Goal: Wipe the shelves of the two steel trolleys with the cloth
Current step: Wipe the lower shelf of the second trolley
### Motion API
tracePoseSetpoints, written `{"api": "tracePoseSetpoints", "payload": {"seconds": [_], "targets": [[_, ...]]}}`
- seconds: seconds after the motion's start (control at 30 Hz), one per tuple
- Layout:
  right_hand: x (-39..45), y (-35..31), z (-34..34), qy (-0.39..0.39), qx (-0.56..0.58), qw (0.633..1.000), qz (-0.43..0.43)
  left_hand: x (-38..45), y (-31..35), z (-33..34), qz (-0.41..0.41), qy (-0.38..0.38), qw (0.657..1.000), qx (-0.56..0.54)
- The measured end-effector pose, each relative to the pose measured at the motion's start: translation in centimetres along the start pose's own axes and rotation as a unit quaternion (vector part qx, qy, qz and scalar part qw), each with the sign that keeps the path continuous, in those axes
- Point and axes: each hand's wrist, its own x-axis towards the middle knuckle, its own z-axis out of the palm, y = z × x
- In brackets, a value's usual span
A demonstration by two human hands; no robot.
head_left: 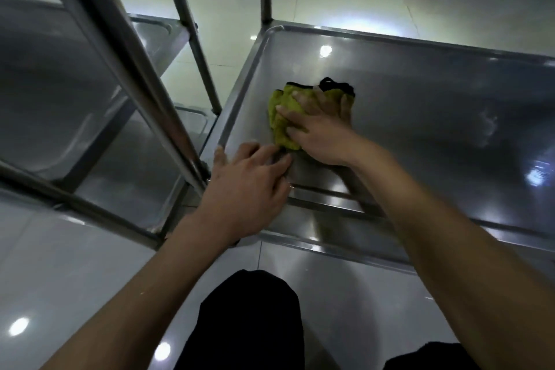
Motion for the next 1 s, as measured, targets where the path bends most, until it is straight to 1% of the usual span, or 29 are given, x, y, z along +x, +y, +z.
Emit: {"api": "tracePoseSetpoints", "payload": {"seconds": [0.17, 0.27, 0.4, 0.5, 0.6, 0.7, 0.8, 0.87, 0.93, 1.0], "targets": [[5.4, -3.7, -0.2, -0.048, -0.032, 0.997, -0.057, -0.2, -0.4, 0.8, 0.003, -0.021, 1.0, 0.023], [7.1, -5.3, -0.1, -0.067, -0.002, 0.997, -0.043, -0.2, -0.5, 0.8, -0.001, -0.023, 0.999, 0.026], [6.3, -4.3, 0.0, -0.043, -0.004, 0.997, -0.064, -0.3, -0.3, 0.8, -0.005, -0.025, 1.0, 0.018], [5.3, -2.5, -0.2, -0.026, -0.001, 0.998, -0.06, -0.1, 0.1, 0.6, -0.009, -0.023, 1.0, -0.001], [3.6, -0.4, -0.1, -0.004, 0.027, 0.999, -0.034, 0.2, 0.5, 0.4, -0.017, -0.011, 1.0, -0.024], [1.5, 2.4, -0.2, 0.008, 0.04, 0.999, 0.003, 0.9, 1.4, 0.0, -0.042, 0.0, 0.998, -0.048], [-0.8, 5.5, -0.7, 0.036, 0.056, 0.997, 0.049, 3.0, 3.0, -0.4, -0.057, -0.005, 0.998, -0.032], [-2.7, 7.9, -1.2, 0.045, 0.063, 0.994, 0.079, 4.9, 4.8, -0.5, -0.03, 0.009, 0.999, -0.03], [-5.0, 10.6, -1.8, 0.049, 0.059, 0.991, 0.107, 6.8, 7.2, -0.4, 0.019, 0.021, 0.999, -0.043], [-7.5, 13.6, -2.5, 0.05, 0.055, 0.987, 0.142, 8.3, 9.7, -0.1, 0.059, 0.006, 0.997, -0.05]]}}
